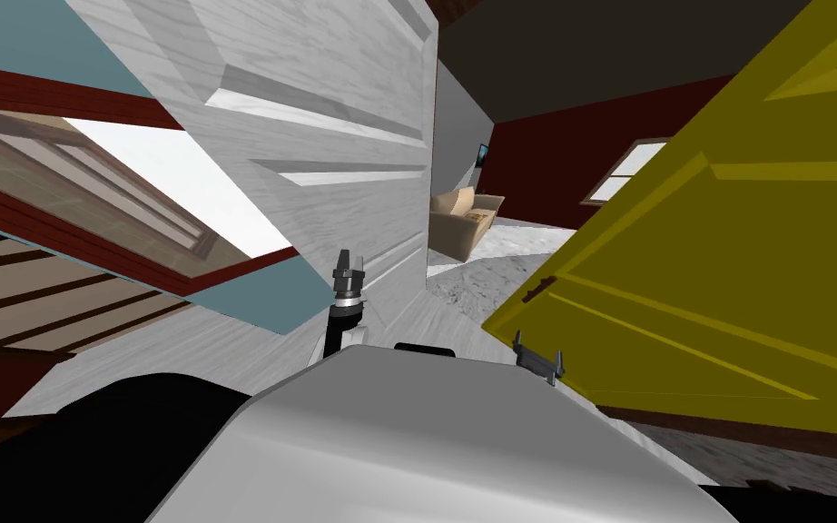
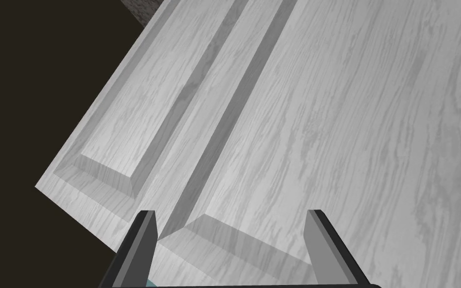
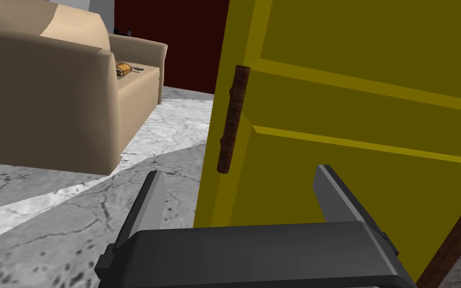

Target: Pull the door open

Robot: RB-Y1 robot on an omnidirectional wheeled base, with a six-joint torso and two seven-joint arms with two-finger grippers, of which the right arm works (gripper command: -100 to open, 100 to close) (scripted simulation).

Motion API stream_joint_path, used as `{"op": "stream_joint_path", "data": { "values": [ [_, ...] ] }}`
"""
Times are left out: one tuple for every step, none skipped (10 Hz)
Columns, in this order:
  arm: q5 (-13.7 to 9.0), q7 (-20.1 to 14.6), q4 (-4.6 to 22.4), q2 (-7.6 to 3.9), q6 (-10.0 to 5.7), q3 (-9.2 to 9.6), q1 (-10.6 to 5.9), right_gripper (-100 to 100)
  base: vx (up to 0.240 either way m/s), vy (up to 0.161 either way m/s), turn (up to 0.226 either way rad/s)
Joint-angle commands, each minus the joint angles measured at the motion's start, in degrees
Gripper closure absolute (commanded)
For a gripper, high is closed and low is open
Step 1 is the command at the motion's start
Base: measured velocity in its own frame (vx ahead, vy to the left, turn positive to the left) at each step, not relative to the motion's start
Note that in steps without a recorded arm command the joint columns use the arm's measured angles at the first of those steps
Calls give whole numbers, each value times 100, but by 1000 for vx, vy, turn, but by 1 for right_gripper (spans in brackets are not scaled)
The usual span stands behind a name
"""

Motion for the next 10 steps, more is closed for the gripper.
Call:
{"op": "stream_joint_path", "data": {
  "values": [
    [-134,-222,224,-46,-130,10,15,-100,65,-66,189],
    [-216,-333,330,-65,-191,17,33,-100,67,-57,199],
    [-298,-444,437,-84,-252,24,52,-100,73,-61,160],
    [-380,-555,544,-103,-314,31,70,-100,68,-73,157],
    [-458,-662,647,-122,-372,38,88,-100,60,-72,184],
    [-533,-762,743,-139,-428,44,104,-100,67,-66,182],
    [-607,-863,840,-156,-483,50,121,-100,73,-67,166],
    [-755,-1064,1033,-190,-594,63,155,-100,78,-99,267],
    [-829,-1164,1130,-207,-649,69,171,-100,74,-123,188],
    [-829,-1164,1130,-207,-649,69,171,-100,55,-72,48]
  ]
}}
